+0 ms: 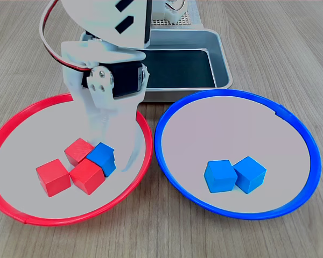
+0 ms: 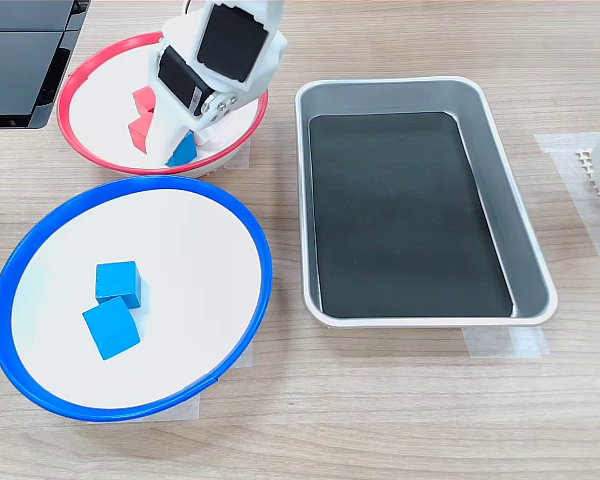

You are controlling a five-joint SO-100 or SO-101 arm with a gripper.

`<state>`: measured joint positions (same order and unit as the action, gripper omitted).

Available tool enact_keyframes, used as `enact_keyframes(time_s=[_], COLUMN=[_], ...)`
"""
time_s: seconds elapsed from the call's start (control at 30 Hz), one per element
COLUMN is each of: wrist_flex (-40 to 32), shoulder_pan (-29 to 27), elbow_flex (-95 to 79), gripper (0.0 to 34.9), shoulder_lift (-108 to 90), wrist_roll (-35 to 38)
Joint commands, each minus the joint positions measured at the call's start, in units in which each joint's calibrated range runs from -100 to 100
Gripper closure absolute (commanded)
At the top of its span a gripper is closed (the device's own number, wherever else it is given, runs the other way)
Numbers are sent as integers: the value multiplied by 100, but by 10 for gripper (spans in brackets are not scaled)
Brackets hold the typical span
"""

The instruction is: Relocate any blue block in the red dish to the blue dish, correcting any misplacements.

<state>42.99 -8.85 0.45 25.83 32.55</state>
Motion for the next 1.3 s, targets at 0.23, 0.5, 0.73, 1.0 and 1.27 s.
enact_keyframes(time_s=[0.23,0.5,0.73,1.0,1.27], wrist_flex=[47,47,204,237,320], shoulder_pan=[-174,-183,-127,-80,5], elbow_flex=[633,715,715,715,860], gripper=[200,231,286,339,346], shoulder_lift=[219,287,261,227,14], wrist_roll=[29,34,39,24,-93])
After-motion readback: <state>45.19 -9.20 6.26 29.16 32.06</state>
